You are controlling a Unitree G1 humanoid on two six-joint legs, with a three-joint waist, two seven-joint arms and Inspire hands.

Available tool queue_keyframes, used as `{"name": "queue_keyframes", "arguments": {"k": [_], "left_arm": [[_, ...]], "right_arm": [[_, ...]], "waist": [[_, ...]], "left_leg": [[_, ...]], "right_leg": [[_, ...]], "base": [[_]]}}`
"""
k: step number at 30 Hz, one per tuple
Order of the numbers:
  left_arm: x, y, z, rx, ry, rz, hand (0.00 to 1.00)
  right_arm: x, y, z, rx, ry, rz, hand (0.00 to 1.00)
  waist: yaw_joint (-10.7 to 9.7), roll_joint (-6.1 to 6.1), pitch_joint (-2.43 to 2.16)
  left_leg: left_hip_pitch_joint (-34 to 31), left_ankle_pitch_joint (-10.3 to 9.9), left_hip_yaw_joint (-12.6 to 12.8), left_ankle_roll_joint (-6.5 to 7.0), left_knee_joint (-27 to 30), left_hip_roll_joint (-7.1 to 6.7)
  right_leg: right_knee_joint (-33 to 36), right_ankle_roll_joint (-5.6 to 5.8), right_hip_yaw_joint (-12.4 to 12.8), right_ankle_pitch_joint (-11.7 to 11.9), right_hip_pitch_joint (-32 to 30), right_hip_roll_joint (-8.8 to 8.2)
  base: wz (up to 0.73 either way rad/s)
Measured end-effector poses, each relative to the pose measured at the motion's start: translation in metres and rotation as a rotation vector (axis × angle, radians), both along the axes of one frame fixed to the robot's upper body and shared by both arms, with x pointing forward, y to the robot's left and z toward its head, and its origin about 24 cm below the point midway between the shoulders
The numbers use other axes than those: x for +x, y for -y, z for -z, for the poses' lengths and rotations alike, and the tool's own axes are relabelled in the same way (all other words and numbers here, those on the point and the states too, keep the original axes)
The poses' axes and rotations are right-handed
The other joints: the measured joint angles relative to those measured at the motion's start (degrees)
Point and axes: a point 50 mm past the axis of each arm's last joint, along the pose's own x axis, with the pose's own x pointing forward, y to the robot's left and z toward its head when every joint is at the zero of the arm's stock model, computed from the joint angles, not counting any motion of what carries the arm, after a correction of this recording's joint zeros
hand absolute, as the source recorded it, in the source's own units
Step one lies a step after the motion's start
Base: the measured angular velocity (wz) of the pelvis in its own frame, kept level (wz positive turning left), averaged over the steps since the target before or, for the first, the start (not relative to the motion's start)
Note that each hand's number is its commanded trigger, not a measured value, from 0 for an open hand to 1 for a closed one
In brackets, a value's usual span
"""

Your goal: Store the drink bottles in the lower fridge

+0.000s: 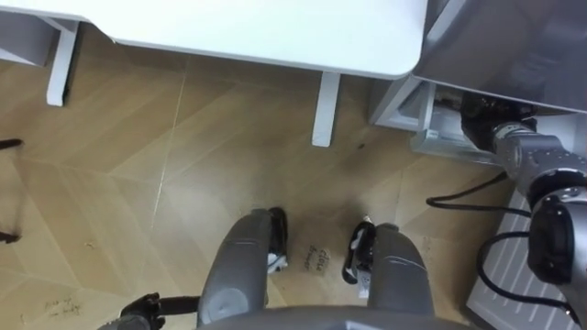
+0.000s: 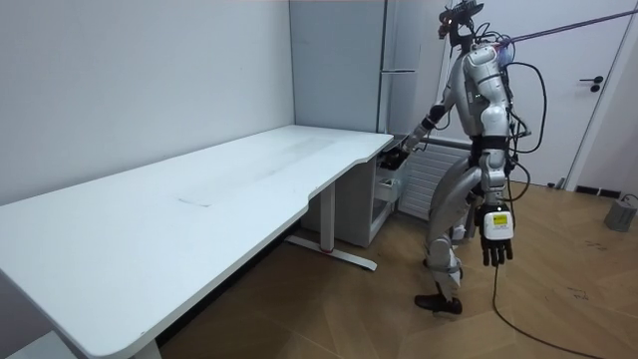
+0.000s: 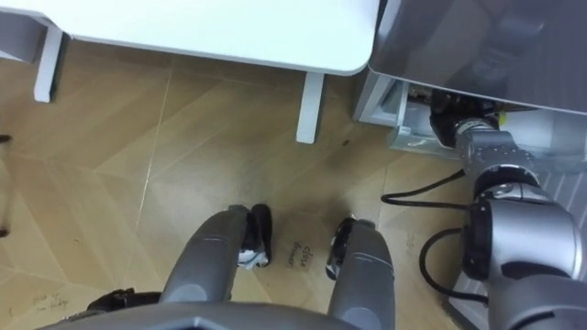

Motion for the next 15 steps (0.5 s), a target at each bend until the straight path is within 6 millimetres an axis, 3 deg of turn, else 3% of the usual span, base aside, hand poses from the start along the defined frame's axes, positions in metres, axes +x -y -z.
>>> {"name": "queue_keyframes", "arguments": {"k": [1,2,3,15], "left_arm": [[-0.0001,0.0000,0.0000,0.002,-0.001,-0.001,0.00],[-0.0001,0.0000,0.0000,0.003,-0.001,-0.001,0.00],[0.0001,-0.0001,0.0000,0.005,-0.001,-0.001,0.00],[-0.0003,-0.0006,0.0000,0.027,-0.010,-0.006,0.00]], "right_arm": [[-0.0006,0.0000,0.0006,0.006,-0.007,0.005,0.00],[-0.0010,0.0001,0.0009,0.010,-0.010,0.009,0.73],[-0.0011,0.0001,0.0010,0.012,-0.012,0.011,1.00],[-0.0056,0.0016,0.0047,0.036,-0.045,0.039,1.00]], "waist": [[-0.01,0.16,-0.07],[-0.01,0.18,-0.09],[-0.01,0.21,-0.11],[-0.08,0.22,-0.10]], "left_leg": [[0.39,0.03,0.07,-0.04,-0.39,0.03],[0.62,0.06,0.20,-0.03,-0.66,0.02],[0.89,0.15,0.57,-0.01,-0.97,0.03],[1.63,0.26,1.56,-0.10,-1.83,0.05]], "right_leg": [[-0.45,0.01,0.00,0.09,0.36,0.09],[-0.62,0.02,0.06,0.13,0.48,0.08],[-0.72,0.03,0.30,0.14,0.51,0.06],[-1.53,0.02,0.92,0.23,0.46,0.13]], "base": [[0.00],[-0.05],[-0.07],[-0.02]]}}
